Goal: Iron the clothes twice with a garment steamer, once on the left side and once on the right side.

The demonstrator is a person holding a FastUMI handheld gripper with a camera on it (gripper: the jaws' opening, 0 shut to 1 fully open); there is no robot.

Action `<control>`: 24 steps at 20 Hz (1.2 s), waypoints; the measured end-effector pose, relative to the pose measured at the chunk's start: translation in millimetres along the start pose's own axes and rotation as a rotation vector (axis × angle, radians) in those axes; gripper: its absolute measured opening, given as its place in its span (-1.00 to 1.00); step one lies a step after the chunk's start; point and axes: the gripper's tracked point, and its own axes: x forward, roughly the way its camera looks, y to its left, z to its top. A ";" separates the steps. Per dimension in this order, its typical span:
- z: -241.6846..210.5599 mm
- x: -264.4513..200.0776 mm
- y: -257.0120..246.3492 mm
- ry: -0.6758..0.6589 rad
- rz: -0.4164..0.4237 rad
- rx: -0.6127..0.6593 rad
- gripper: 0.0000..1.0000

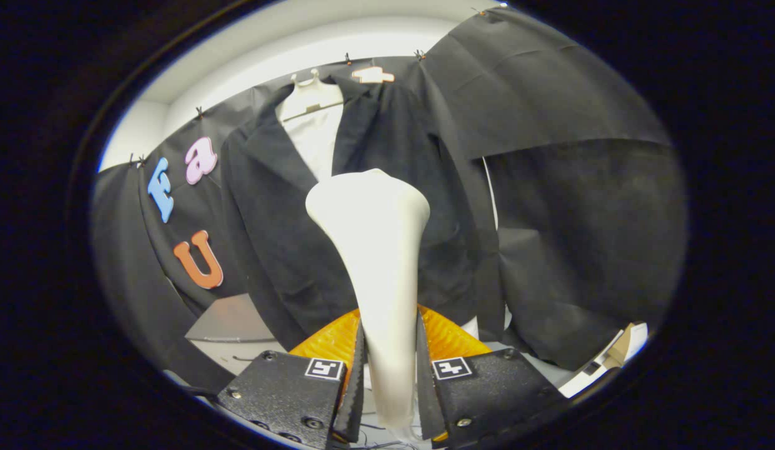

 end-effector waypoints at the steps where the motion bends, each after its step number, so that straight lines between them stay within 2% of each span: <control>1: 20.3 0.8 -3.7 -0.023 0.013 0.004 -0.23; 7: 120.5 26.0 -13.7 -0.106 0.123 -0.002 -0.23; 12: 172.6 55.7 2.4 -0.130 0.184 -0.031 -0.23; 15: 191.6 72.8 11.5 -0.151 0.175 -0.028 -0.23; 19: 208.0 93.4 15.0 -0.171 0.117 -0.030 -0.23; 24: 203.5 108.3 8.9 -0.177 0.030 -0.071 -0.23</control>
